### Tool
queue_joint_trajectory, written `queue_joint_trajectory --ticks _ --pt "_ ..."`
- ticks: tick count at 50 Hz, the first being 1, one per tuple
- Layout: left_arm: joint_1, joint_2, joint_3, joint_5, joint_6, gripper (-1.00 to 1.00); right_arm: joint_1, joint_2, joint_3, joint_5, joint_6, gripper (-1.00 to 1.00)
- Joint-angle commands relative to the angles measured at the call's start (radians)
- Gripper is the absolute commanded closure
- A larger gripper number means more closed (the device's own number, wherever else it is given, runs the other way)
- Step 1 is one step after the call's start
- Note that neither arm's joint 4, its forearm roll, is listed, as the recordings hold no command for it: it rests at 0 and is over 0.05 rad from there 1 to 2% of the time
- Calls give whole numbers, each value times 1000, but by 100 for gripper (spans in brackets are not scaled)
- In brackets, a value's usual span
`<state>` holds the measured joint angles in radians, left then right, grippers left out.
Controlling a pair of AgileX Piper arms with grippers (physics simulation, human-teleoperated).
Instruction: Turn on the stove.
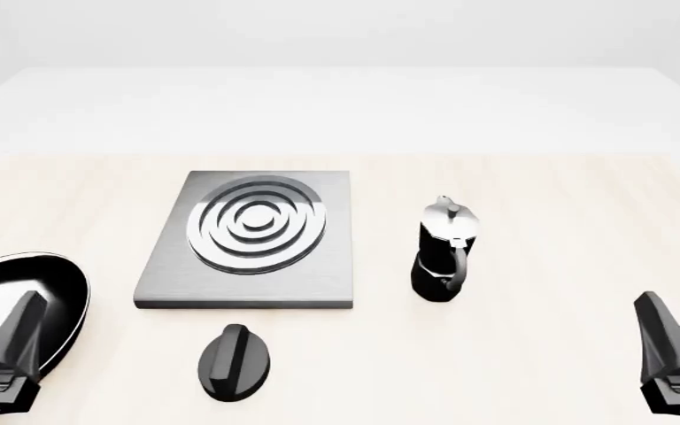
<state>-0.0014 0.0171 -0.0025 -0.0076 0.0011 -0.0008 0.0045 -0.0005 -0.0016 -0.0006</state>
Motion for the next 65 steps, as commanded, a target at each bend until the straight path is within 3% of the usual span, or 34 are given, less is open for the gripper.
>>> queue_joint_trajectory --ticks 1,4,5,12,17,26,27,30,39,51,52,54,56,65 --pt "-15 120 -16 -59 6 -100 1 27 -1 -14 -4 -100" --pt "-39 195 -34 -83 11 -100 0 30 0 -15 -3 -100" --pt "-66 277 -58 -94 11 -100 -2 27 -1 -13 -2 -100" --pt "-118 362 -126 -50 17 -100 -1 42 0 -23 -8 -100" --pt "-186 392 -236 81 -25 -100 3 70 0 -41 -16 -100" --pt "-298 467 -309 118 -109 -100 4 91 0 -54 -14 -100" --pt "-359 532 -358 137 -153 -100 4 89 0 -52 -20 -100" --pt "-380 613 -365 116 -181 -100 4 101 0 -60 -18 -100" --pt "-454 678 -409 150 -143 -100 7 112 0 -68 -24 -100" --pt "-529 751 -453 220 -151 -100 11 128 0 -78 -27 -100" --pt "-522 746 -461 224 -112 -100 11 126 0 -76 -26 -100" --pt "-513 748 -470 232 -98 -100 10 126 0 -76 -26 -100" --pt "-525 769 -482 246 -121 -100 10 131 0 -81 -25 -100" --pt "-515 806 -491 264 -89 -100 6 134 0 -81 -18 -100"
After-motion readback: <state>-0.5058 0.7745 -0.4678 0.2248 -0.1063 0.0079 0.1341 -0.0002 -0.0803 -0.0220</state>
